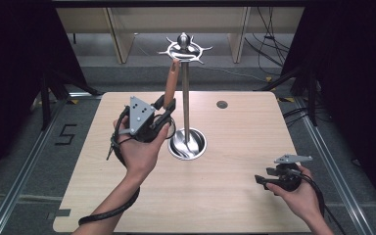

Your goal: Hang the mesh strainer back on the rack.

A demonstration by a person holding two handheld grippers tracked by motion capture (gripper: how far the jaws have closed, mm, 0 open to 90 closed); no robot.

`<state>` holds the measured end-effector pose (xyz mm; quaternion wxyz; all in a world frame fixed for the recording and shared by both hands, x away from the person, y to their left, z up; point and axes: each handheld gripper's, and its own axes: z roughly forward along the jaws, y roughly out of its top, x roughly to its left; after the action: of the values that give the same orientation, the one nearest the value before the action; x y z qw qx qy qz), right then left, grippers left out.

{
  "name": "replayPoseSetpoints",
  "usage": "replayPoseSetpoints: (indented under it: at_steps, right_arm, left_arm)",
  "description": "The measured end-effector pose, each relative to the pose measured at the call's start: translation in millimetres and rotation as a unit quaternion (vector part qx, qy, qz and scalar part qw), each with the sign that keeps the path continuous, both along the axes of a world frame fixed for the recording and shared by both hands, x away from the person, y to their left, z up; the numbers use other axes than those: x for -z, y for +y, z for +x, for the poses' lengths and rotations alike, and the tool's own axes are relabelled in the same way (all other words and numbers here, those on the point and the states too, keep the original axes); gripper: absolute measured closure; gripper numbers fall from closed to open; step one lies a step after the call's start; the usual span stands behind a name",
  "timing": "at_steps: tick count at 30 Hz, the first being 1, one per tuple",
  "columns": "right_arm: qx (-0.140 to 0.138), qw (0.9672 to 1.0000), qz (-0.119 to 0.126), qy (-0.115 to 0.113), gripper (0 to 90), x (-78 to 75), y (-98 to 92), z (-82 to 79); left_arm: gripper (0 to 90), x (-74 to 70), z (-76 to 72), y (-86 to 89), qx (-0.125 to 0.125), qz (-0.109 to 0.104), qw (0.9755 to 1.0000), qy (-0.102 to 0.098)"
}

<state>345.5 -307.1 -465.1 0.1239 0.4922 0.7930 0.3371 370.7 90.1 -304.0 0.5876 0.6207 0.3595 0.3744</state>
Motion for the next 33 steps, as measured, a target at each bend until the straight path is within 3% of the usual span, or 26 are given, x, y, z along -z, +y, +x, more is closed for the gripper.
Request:
replayPoseSetpoints:
  at_steps: [6, 7, 11, 12, 13, 15, 16, 18, 20, 21, 22, 25, 29, 31, 33]
  right_arm:
    - [0.000, 1.0000, -0.002, 0.001, 41.1, 0.0, -0.5, 0.1]
    - [0.006, 0.9998, 0.000, 0.016, 41.1, -2.4, 0.6, -0.9]
    - [-0.008, 0.9999, -0.007, 0.006, 41.1, -1.9, -0.7, 0.3]
    - [0.000, 0.9998, -0.005, 0.018, 41.1, -2.6, 0.1, -0.9]
    - [-0.001, 0.9999, -0.006, 0.016, 41.1, -2.4, -0.3, -0.6]
    - [0.004, 0.9999, -0.001, 0.014, 41.1, -1.6, -0.3, -0.3]
    - [0.001, 1.0000, 0.000, 0.006, 41.1, 1.1, 0.1, 0.5]
    - [-0.001, 0.9997, -0.003, 0.023, 41.1, -1.2, 1.0, 0.2]
    - [-0.007, 0.9999, -0.005, 0.011, 41.1, -0.1, 1.6, -0.2]
    - [-0.012, 0.9999, -0.009, 0.005, 41.1, -0.4, 1.2, 0.3]
    - [-0.010, 0.9999, -0.007, 0.009, 41.1, -1.1, 1.3, 0.0]
    - [-0.001, 0.9997, -0.004, 0.025, 41.1, -1.4, 0.7, -0.5]
    - [0.001, 0.9998, -0.003, 0.019, 41.1, -1.3, 0.3, -0.2]
    - [-0.001, 0.9998, -0.003, 0.018, 41.0, -1.4, -0.1, -0.3]
    - [-0.002, 0.9998, -0.004, 0.018, 40.9, -2.8, -0.2, -1.0]
  left_arm:
    - [67.7, -0.3, 5.2, -2.8, -0.002, 0.001, 1.0000, 0.004]
    - [67.7, 0.0, 6.1, -3.5, -0.002, 0.002, 1.0000, 0.006]
    - [67.6, 0.3, 11.0, -5.5, -0.006, 0.000, 1.0000, 0.007]
    - [67.6, 0.3, 12.6, -6.1, -0.007, 0.000, 0.9999, 0.007]
    - [67.6, 0.4, 13.9, -7.0, -0.008, 0.001, 0.9999, 0.009]
    - [67.5, 1.1, 17.4, -8.7, -0.007, 0.006, 0.9999, 0.014]
    - [67.4, 2.4, 18.9, -10.5, -0.006, -0.002, 0.9997, 0.024]
    - [67.3, 3.8, 22.2, -11.2, -0.007, 0.004, 0.9997, 0.025]
    - [67.1, 6.7, 24.8, -13.0, -0.002, 0.000, 0.9993, 0.039]
    - [67.0, 7.0, 26.0, -12.7, -0.003, 0.004, 0.9994, 0.034]
    - [66.7, 8.1, 26.2, -13.3, 0.001, -0.002, 0.9991, 0.043]
    - [64.3, 7.1, 28.2, -8.7, 0.013, 0.020, 0.9992, 0.033]
    - [57.0, 9.1, 24.5, 2.4, 0.041, 0.040, 0.9973, 0.046]
    - [55.7, 16.3, 17.8, 13.4, 0.050, 0.034, 0.9971, 0.046]
    - [54.7, 30.4, 10.0, 28.0, 0.050, 0.043, 0.9964, 0.054]
